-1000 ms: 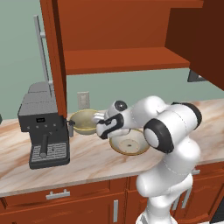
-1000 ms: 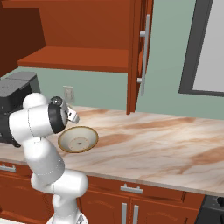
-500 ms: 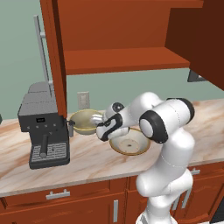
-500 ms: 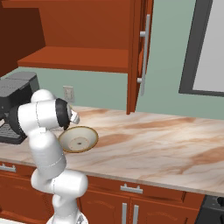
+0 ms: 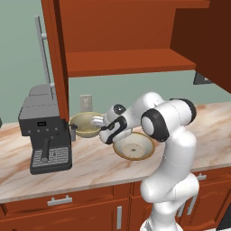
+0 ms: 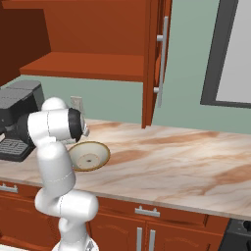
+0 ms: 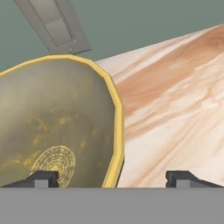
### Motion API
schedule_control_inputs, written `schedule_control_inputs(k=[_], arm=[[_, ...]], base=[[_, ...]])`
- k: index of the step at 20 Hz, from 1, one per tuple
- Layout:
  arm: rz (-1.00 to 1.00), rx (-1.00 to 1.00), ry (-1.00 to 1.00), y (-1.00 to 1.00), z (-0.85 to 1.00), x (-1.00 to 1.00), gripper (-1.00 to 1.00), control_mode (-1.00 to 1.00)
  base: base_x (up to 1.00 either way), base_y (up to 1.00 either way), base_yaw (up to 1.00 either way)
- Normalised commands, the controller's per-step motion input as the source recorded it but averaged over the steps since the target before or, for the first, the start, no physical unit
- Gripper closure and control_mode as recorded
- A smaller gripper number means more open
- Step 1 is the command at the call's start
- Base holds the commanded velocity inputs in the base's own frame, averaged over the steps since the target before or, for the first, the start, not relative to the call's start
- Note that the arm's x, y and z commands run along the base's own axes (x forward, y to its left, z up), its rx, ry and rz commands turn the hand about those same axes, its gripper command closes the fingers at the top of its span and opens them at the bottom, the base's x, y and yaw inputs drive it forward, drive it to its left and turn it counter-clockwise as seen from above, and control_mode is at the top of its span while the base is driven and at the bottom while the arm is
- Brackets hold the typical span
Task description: Open the cabinet. Pick the bowls from the counter and place them in the cabinet. Then close the cabinet.
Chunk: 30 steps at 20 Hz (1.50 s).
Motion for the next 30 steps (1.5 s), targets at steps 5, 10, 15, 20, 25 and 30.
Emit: schedule_control_inputs(k=[5,10,15,20,25,30], arm=[[0.0,0.0,0.0,0.39,-0.16,0.02,1.0,-1.0],[0.0,0.0,0.0,0.37,-0.18,0.0,1.0,-1.0],[-0.01,0.0,0.0,0.39,-0.16,-0.01,1.0,-1.0],[-0.17,0.0,-0.01,-0.02,0.0,-0.54,1.0,-1.0],[-0.27,0.0,-0.01,-0.25,0.0,-0.53,1.0,-1.0],[-0.16,0.0,-0.03,-0.02,0.15,-0.23,1.0,-1.0]], base=[[0.0,0.0,0.0],[0.0,0.0,0.0],[0.0,0.0,0.0],[0.0,0.0,0.0],[0.0,0.0,0.0],[0.0,0.0,0.0]])
